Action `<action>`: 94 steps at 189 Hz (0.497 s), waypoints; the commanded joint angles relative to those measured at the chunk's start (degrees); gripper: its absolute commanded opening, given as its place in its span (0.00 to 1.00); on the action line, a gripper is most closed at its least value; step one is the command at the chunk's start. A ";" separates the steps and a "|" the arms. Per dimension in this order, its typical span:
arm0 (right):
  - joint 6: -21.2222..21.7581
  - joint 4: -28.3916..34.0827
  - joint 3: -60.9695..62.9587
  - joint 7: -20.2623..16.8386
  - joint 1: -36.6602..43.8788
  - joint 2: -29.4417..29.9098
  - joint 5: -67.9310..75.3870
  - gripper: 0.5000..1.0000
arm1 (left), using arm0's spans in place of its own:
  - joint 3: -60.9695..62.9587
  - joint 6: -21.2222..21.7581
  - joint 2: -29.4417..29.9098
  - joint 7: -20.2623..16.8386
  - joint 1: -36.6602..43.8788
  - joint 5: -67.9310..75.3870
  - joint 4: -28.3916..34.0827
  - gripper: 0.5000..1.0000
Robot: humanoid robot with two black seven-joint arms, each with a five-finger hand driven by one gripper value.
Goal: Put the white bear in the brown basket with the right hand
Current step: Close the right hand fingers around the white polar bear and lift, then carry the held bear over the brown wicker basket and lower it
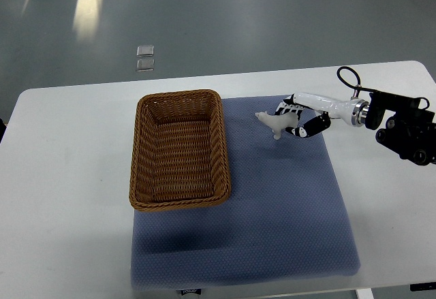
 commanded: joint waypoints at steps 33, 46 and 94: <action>0.12 0.42 -0.06 -0.26 7.12 2.92 0.07 0.00 | 0.00 0.00 0.00 0.01 0.02 0.00 0.28 1.00; 0.38 0.42 -0.23 -0.26 9.50 4.06 0.07 0.00 | 0.00 0.00 0.00 0.01 0.02 0.00 0.37 1.00; 0.65 0.33 -5.94 -0.61 16.71 12.94 -0.63 0.00 | 0.00 0.00 0.00 0.01 0.02 0.00 -0.16 1.00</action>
